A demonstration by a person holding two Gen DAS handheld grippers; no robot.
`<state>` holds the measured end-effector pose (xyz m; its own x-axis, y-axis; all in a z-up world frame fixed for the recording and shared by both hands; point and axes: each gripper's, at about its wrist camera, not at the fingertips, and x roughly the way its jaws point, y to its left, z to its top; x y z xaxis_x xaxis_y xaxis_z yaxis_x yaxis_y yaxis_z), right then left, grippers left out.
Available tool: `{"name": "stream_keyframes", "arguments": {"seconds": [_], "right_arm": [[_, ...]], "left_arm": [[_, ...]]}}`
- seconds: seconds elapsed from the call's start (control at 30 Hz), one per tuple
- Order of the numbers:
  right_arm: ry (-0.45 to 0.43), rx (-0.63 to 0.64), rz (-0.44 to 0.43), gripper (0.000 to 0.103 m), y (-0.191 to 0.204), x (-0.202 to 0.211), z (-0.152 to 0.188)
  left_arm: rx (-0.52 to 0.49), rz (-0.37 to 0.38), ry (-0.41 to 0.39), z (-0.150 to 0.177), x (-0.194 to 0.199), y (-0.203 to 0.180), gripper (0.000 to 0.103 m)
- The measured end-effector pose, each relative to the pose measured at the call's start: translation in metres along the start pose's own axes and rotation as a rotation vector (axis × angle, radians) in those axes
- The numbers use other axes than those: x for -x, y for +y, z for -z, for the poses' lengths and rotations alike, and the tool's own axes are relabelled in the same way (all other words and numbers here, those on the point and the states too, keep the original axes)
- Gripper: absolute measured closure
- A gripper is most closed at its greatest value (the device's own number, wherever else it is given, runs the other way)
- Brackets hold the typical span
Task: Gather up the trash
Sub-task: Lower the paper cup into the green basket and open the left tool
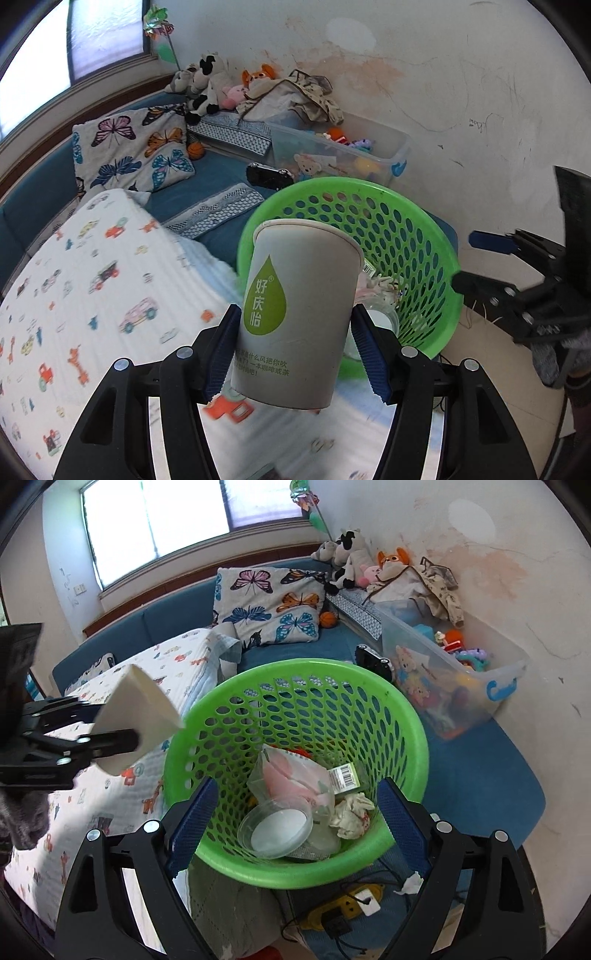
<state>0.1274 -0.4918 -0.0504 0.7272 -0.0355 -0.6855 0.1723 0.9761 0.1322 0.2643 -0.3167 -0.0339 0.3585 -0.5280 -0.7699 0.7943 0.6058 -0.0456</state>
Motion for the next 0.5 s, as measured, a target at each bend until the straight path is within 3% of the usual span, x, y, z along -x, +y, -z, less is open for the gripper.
{"name": "stream_keyframes", "arguments": {"seconds": [0.5], "right_arm": [[0.024, -0.030, -0.031, 0.016, -0.002, -0.002, 0.018]], "left_arm": [[0.029, 0.013, 0.085, -0.009, -0.045, -0.015, 0.043]]}}
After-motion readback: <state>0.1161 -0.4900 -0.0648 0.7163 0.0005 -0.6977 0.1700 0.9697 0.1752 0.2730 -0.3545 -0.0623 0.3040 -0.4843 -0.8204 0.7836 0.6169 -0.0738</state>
